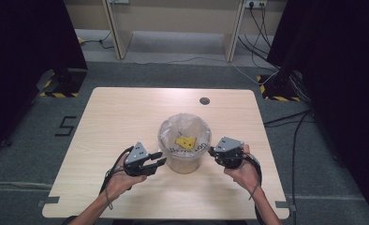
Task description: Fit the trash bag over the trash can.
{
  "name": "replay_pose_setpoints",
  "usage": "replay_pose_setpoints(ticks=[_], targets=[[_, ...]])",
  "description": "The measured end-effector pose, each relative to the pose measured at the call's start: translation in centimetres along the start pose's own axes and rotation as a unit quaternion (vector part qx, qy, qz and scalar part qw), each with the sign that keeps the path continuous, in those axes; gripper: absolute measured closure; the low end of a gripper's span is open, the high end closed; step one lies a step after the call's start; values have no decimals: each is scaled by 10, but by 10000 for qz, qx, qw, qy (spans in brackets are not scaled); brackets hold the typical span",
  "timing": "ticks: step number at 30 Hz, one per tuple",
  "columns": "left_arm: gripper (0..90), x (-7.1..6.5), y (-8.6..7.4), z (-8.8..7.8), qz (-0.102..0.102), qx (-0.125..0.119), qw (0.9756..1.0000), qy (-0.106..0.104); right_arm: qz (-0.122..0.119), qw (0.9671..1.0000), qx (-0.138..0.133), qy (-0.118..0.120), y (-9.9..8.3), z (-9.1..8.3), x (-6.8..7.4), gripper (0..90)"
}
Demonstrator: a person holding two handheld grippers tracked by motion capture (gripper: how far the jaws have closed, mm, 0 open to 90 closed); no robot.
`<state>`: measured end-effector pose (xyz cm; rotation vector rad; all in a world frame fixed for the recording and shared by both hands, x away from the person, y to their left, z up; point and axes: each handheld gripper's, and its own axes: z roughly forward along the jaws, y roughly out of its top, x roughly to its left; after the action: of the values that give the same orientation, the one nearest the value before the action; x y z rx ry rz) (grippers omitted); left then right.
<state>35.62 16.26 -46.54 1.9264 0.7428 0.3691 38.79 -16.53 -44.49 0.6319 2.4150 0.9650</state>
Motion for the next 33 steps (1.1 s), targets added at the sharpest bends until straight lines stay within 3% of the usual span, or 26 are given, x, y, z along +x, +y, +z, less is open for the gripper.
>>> replay_pose_setpoints(ticks=[3, 6, 14, 16, 19, 21, 23, 28, 30, 33], targets=[[888, 1, -1, 4, 85, 75, 9999, -17, -81, 10000, 45, -8, -2, -1, 5, 900], [899, 0, -2, 6, 269, 214, 9994, -17, -16, 9999, 98, 36, -7, 3, 9, 900], [900, 4, -21, 15, 368, 667, 9971, -1, -172, 9993, 312, 127, -11, 9, 18, 900], [900, 7, -21, 15, 277, 619, 9977, 37, -170, 9992, 339, 146, -13, 11, 18, 900], [893, 5, -16, 7, 297, 429, 9985, 157, -91, 9994, 278, 169, -13, 11, 16, 900], [753, 0, -14, 0, 338, 311, 9984, 329, 30, 9995, 233, 225, -14, 11, 14, 896], [671, -4, -13, -8, 378, 209, 9981, 445, 40, 9995, 232, 220, -14, 11, 13, 889], [542, -12, -11, -23, 260, 54, 9968, 749, 83, 9994, 211, 243, -13, 8, 15, 871], [514, -14, -8, -27, 238, -44, 9956, 904, 82, 9995, 218, 236, -12, 8, 15, 869], [498, -18, -3, -31, 237, -154, 9949, 964, 76, 9995, 217, 231, -11, 8, 15, 868]])
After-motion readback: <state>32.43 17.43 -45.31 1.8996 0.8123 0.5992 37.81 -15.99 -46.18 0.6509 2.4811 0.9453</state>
